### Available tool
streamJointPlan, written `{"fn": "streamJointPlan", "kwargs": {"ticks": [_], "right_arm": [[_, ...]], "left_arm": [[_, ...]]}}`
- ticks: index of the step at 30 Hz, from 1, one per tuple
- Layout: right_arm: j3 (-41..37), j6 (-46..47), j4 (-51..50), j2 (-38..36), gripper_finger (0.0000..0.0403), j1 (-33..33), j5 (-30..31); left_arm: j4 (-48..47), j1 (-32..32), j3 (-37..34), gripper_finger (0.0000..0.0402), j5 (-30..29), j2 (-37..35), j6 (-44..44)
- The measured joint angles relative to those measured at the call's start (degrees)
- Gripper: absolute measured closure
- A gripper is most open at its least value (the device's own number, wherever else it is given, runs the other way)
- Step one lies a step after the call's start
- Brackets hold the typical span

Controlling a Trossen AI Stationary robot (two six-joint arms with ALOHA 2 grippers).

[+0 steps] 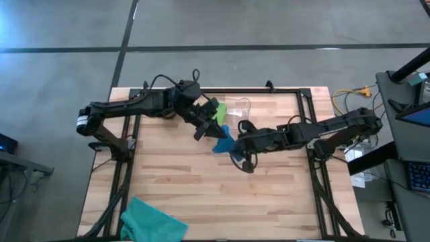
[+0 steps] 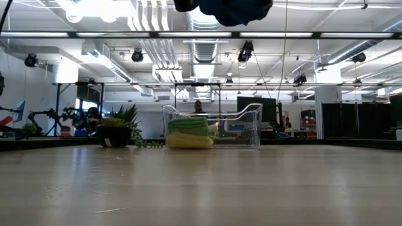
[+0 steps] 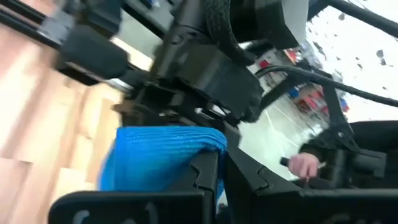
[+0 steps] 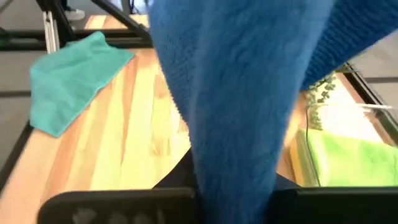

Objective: Fold microfiber towels
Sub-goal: Fold the blue microfiber towel

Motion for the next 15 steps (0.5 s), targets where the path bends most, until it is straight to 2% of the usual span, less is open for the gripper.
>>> {"fn": "streamJointPlan", "kwargs": {"ticks": [6, 11, 15], "right_arm": [[-0.85, 6.25, -1.28, -1.75, 0.0387, -0.09, -1.90], [-0.70, 10.29, -5.38, -3.38, 0.0388, 0.00, -3.44], [-1.73, 14.12, -13.77, -3.34, 0.0389, 0.36, -9.35]], "left_arm": [[-1.98, 0.69, -0.04, 0.0401, -5.23, -3.08, 4.62], [-5.12, 0.45, -0.22, 0.0401, -7.15, -4.18, 7.39], [-5.46, -0.69, -0.08, 0.0400, -6.71, -4.60, 9.03]]}}
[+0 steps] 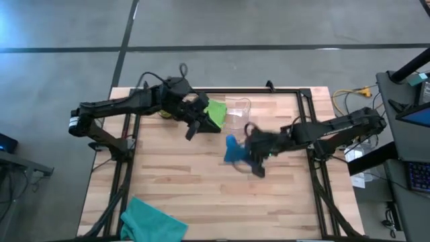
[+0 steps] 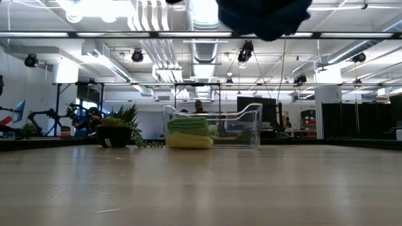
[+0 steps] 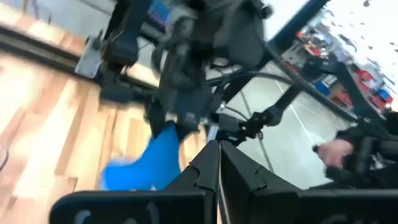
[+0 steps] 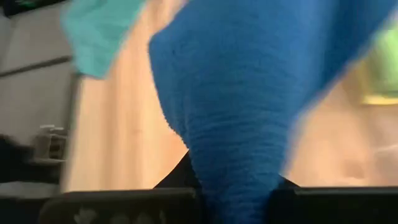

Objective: Fold microfiber towels
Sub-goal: Fold the blue microfiber towel

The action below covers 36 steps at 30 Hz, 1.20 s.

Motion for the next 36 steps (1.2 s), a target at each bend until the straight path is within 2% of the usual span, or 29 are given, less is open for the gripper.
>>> {"fn": "streamJointPlan", "kwargs": {"ticks": [4, 7, 11, 14, 18, 25, 31, 34, 36], "right_arm": [[-1.77, 4.50, -2.94, -0.37, 0.0389, 1.12, -2.80], [-5.44, 7.30, 1.11, 0.14, 0.0389, 3.02, -3.67], [-10.77, 11.28, 12.41, 0.31, 0.0389, 4.49, -7.73], [-14.57, 14.39, 19.39, 2.29, 0.0389, 4.62, -8.48], [-16.20, 17.05, 27.60, 5.82, 0.0390, 4.70, -11.66], [-13.74, 19.01, 36.55, 17.58, 0.0390, 4.69, -19.62], [-9.76, 19.24, 35.88, 29.30, 0.0390, 4.21, -30.54], [-8.19, 19.95, 33.62, 32.46, 0.0390, 4.16, -33.32], [-6.96, 20.08, 32.68, 33.55, 0.0390, 4.16, -33.66]], "left_arm": [[-2.23, -1.13, -0.13, 0.0400, -0.58, 0.49, 2.70], [-4.83, -1.15, -0.50, 0.0400, -2.17, 0.77, 4.17], [-8.13, -1.10, -1.08, 0.0401, -3.06, -0.08, 5.52], [-9.60, -1.19, -3.36, 0.0401, -3.24, -0.47, 5.70], [-9.32, -1.13, -7.29, 0.0401, -5.08, -4.01, 5.36], [-8.73, -1.65, -16.67, 0.0401, -6.36, -9.83, 1.11], [-3.10, -4.00, -25.80, 0.0401, -6.45, -14.16, -4.24], [2.18, -6.12, -29.92, 0.0401, -5.40, -15.55, -7.74], [3.66, -7.60, -32.66, 0.0401, -2.50, -15.88, -8.27]]}}
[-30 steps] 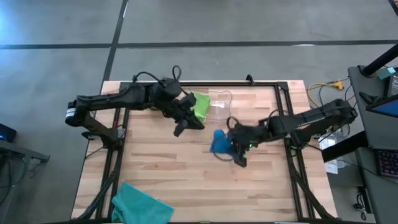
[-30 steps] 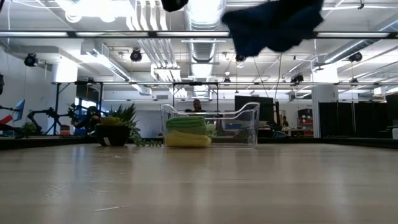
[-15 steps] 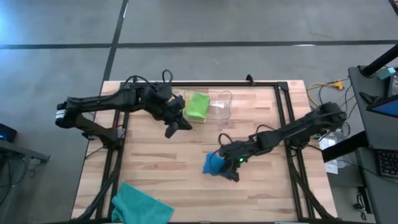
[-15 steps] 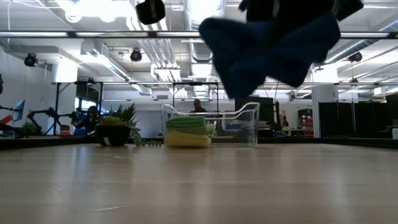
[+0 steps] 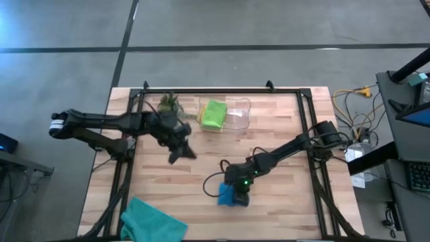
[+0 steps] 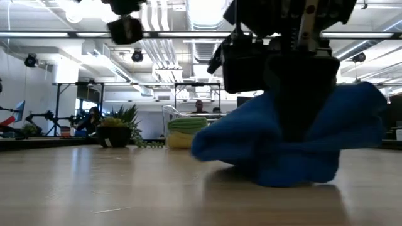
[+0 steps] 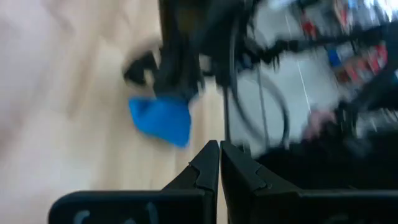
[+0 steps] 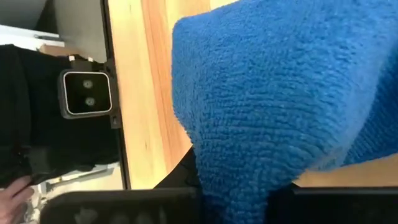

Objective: Fold microfiber towels
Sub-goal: Fold the blue microfiber towel

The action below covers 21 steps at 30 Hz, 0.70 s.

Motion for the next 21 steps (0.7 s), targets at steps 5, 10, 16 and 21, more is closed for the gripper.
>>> {"fn": "streamJointPlan", "kwargs": {"ticks": [5, 10, 16, 21], "right_arm": [[0.94, -0.23, -3.55, 0.29, 0.0373, -0.04, -0.20], [0.37, 0.45, -13.16, -2.24, 0.0331, -0.93, 3.88], [0.34, -2.17, -21.56, -7.22, 0.0277, -1.67, 10.05], [-2.19, -2.69, -23.24, -14.00, 0.0227, -1.95, 16.83]], "left_arm": [[3.82, -3.98, -6.53, 0.0401, 1.08, 3.45, -0.97], [13.40, -6.14, -9.57, 0.0401, 1.59, 7.76, -4.23], [26.07, -6.57, -10.08, 0.0401, 4.35, 12.81, -6.34], [35.78, -6.57, -7.87, 0.0401, 6.44, 18.04, -7.43]]}}
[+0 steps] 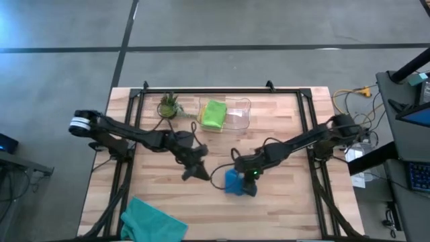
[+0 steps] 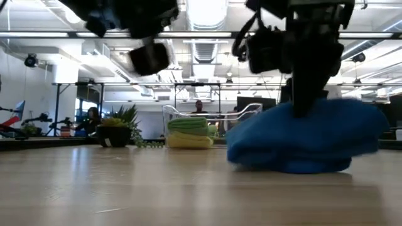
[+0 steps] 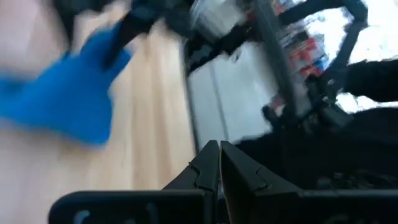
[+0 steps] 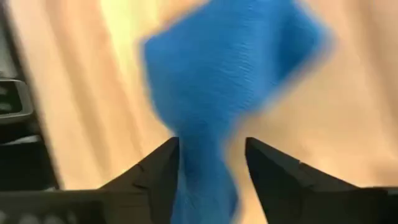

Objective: Fold microfiber towels
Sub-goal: Fold the blue microfiber towel

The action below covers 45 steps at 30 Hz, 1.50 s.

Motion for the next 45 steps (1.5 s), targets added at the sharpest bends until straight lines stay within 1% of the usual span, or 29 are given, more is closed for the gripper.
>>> {"fn": "streamJointPlan", "kwargs": {"ticks": [1, 3, 5, 7, 9, 11, 12, 13, 14, 15, 17, 18, 19, 21, 24, 28, 29, 32, 34, 36, 38, 39, 40, 42, 44, 45], "right_arm": [[-0.71, 0.07, -1.55, -1.41, 0.0216, 0.00, 1.46], [-1.93, 0.39, -1.55, -4.73, 0.0195, 0.00, 3.53], [-4.29, 0.09, -2.06, -8.65, 0.0178, 1.05, 5.57], [-6.20, 0.10, 2.18, -12.68, 0.0166, 3.70, 9.16], [-8.79, 0.11, 5.00, -16.25, 0.0161, 7.91, 14.44], [-10.50, 0.38, 8.79, -18.34, 0.0161, 12.67, 20.99], [-11.60, 1.27, 8.99, -18.86, 0.0163, 15.27, 24.81], [-12.46, 2.17, 8.02, -19.12, 0.0166, 17.40, 28.36], [-12.74, 3.11, 8.04, -19.00, 0.0169, 19.46, 31.63], [-12.79, 4.33, 9.02, -18.38, 0.0172, 21.45, 34.52], [-12.90, 5.69, 9.25, -17.15, 0.0178, 24.42, 39.48], [-12.71, 5.75, 10.61, -15.65, 0.0180, 25.68, 41.48], [-12.14, 5.75, 12.04, -13.99, 0.0182, 26.45, 42.48], [-11.08, 5.67, 11.32, -10.52, 0.0183, 27.45, 43.96], [-8.04, 5.51, 12.04, -4.27, 0.0184, 27.59, 44.25], [-3.11, 6.38, 9.82, 3.58, 0.0184, 27.93, 44.43], [-2.03, 7.70, 6.64, 5.00, 0.0184, 28.09, 44.89], [1.73, 14.22, -0.58, 8.63, 0.0184, 28.68, 45.92], [3.18, 17.54, -6.85, 9.67, 0.0184, 29.34, 47.10], [4.52, 19.47, -6.27, 10.25, 0.0184, 30.64, 47.22], [4.69, 20.45, -8.42, 10.15, 0.0184, 31.64, 47.27], [5.29, 21.33, -7.98, 10.29, 0.0184, 32.15, 47.22], [5.45, 22.70, -7.65, 10.23, 0.0184, 32.86, 47.14], [5.03, 25.37, -10.80, 9.60, 0.0184, 33.78, 47.70], [4.90, 27.82, -10.68, 9.53, 0.0184, 34.52, 48.57], [4.52, 29.03, -12.49, 9.20, 0.0184, 34.92, 48.90]], "left_arm": [[1.83, -0.01, 0.84, 0.0401, -0.29, 0.92, 0.15], [-0.03, 0.00, 0.75, 0.0401, -0.18, 1.60, 0.15], [1.44, -0.01, 1.86, 0.0401, -1.42, 3.10, 1.29], [-0.33, -0.07, 1.47, 0.0401, -1.58, 2.66, 4.82], [1.26, -0.57, 2.15, 0.0401, -4.17, 3.38, 11.98], [-1.61, -1.04, 1.41, 0.0401, -5.61, 2.47, 20.33], [-1.04, -1.37, 1.58, 0.0401, -7.00, 3.08, 24.46], [-0.35, -1.89, 2.12, 0.0401, -9.81, 3.51, 28.24], [-1.59, -2.24, 1.91, 0.0401, -11.80, 3.36, 31.70], [-3.31, -2.73, 1.54, 0.0401, -12.85, 3.29, 35.05], [-1.49, -3.61, 2.12, 0.0401, -15.24, 5.46, 42.89], [-2.08, -4.14, 1.93, 0.0401, -16.00, 6.01, 46.39], [-3.50, -4.62, 1.64, 0.0401, -16.10, 6.78, 49.49], [-2.19, -5.56, 2.62, 0.0401, -16.09, 9.55, 56.38], [-4.10, -6.38, 2.94, 0.0401, -16.11, 12.05, 63.72], [-6.44, -6.79, 4.17, 0.0401, -20.25, 14.89, 70.82], [-5.29, -7.01, 4.84, 0.0401, -22.00, 15.76, 73.03], [-6.34, -7.55, 4.87, 0.0401, -27.10, 16.20, 78.59], [-4.49, -7.76, 5.91, 0.0401, -27.82, 17.43, 82.70], [-6.69, -7.74, 5.66, 0.0401, -27.87, 17.75, 83.03], [-4.60, -7.76, 6.97, 0.0393, -27.87, 19.02, 83.24], [-5.85, -7.81, 6.95, 0.0387, -27.84, 18.88, 82.97], [-6.71, -7.80, 7.18, 0.0378, -27.67, 18.88, 82.86], [-3.71, -7.92, 8.89, 0.0355, -27.64, 20.07, 83.12], [-6.36, -7.96, 9.22, 0.0328, -27.58, 19.89, 82.78], [-4.80, -7.96, 10.59, 0.0312, -27.51, 20.95, 82.84]]}}
